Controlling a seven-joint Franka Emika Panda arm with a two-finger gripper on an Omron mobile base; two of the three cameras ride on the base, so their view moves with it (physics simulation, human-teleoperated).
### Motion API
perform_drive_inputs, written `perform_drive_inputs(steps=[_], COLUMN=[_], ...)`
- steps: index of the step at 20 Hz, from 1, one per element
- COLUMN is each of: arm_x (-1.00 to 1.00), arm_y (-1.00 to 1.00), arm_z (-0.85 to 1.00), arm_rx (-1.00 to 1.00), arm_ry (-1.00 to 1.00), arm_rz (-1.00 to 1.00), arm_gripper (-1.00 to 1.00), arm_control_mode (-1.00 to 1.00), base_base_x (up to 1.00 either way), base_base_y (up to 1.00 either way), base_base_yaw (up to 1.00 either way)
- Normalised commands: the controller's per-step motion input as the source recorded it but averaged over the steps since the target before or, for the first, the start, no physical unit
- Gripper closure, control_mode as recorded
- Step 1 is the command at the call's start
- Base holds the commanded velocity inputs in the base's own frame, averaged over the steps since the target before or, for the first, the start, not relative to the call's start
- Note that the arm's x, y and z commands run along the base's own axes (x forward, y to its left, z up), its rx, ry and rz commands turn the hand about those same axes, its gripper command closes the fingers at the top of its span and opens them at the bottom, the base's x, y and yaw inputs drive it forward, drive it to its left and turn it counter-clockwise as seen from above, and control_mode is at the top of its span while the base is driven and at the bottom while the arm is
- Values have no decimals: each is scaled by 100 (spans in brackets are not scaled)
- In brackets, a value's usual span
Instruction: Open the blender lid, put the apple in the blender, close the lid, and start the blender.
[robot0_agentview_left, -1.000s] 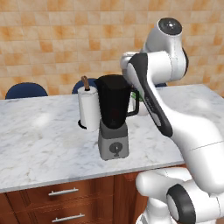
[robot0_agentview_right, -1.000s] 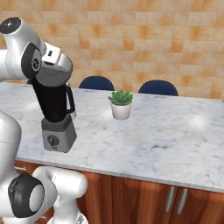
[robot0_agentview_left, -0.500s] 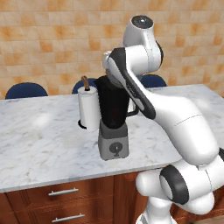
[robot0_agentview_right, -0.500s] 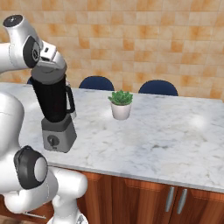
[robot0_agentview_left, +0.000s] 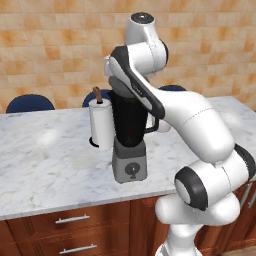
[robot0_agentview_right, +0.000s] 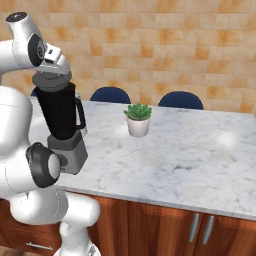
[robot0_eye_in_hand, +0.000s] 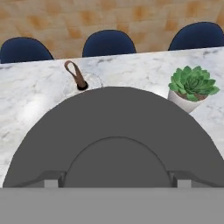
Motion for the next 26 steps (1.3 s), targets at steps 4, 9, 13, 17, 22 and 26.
perform_drive_inputs(steps=[4,9,13,17,22,26], arm_x=[3,-8,-11,-1,-14,-21], arm_y=[3,-17,-11,0,0,0], arm_z=[-20,-7,-2,-27,-35,-31], arm_rx=[0,0,0,0,0,0], arm_ry=[0,3,10,16,7,-3], arm_rz=[1,0,0,0,0,0], arm_gripper=[100,100,100,100,100,-100], arm_control_mode=[-100,-100,-100,-100,-100,-100], base_base_x=[0,0,0,0,0,0], base_base_y=[0,0,0,0,0,0], base_base_yaw=[0,0,0,0,0,0])
